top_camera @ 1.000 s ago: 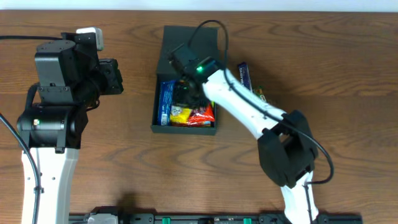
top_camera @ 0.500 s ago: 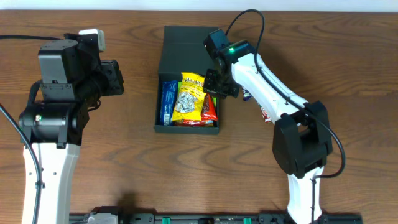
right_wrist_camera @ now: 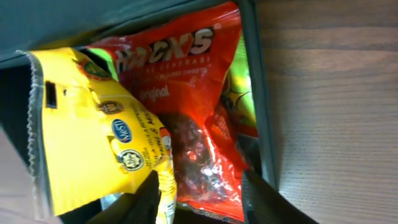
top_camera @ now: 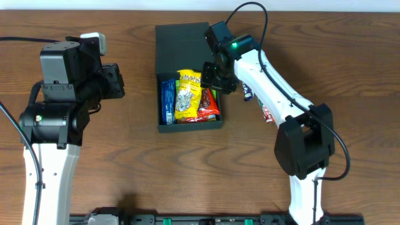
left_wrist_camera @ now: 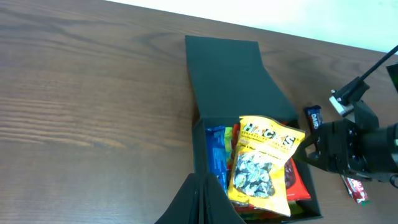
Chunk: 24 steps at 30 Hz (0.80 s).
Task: Pack container
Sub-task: 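Push the yellow bag down into the box with the right gripper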
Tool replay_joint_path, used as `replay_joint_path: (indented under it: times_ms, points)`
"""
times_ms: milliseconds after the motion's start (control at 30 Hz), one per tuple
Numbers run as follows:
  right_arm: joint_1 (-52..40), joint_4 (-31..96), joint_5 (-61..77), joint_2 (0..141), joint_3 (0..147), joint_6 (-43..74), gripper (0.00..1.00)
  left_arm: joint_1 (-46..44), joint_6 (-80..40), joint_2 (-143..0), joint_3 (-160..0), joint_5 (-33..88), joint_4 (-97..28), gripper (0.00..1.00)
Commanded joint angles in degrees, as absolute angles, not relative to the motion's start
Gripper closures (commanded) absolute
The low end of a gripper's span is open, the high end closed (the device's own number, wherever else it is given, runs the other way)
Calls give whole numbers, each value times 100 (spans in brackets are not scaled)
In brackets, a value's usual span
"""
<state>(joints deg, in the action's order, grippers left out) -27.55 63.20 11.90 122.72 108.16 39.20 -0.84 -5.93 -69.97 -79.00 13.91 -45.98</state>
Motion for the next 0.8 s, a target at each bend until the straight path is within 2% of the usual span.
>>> replay_joint_path:
  times_ms: [0, 133, 300, 533, 767]
  points:
    - [-2731, 6300, 1450, 12009, 10956, 3863, 60, -60, -510, -7013, -7999, 1306, -4624, 94]
    - [-2696, 6239, 1433, 11839, 11056, 3771, 59, -60, -510, -7013, -7999, 1306, -4628, 94]
    - [-2768, 6086, 1441, 11802, 11056, 3457, 51, -60, -510, -7013, -7999, 1306, -4624, 94]
    - [-2982, 6082, 1319, 11834, 11043, 3203, 45, -60, -510, -7013, -7999, 1306, -4624, 94]
    - [-3083, 5916, 1090, 12248, 10967, 3052, 44, -60, -510, -7013, -7999, 1306, -4622, 94]
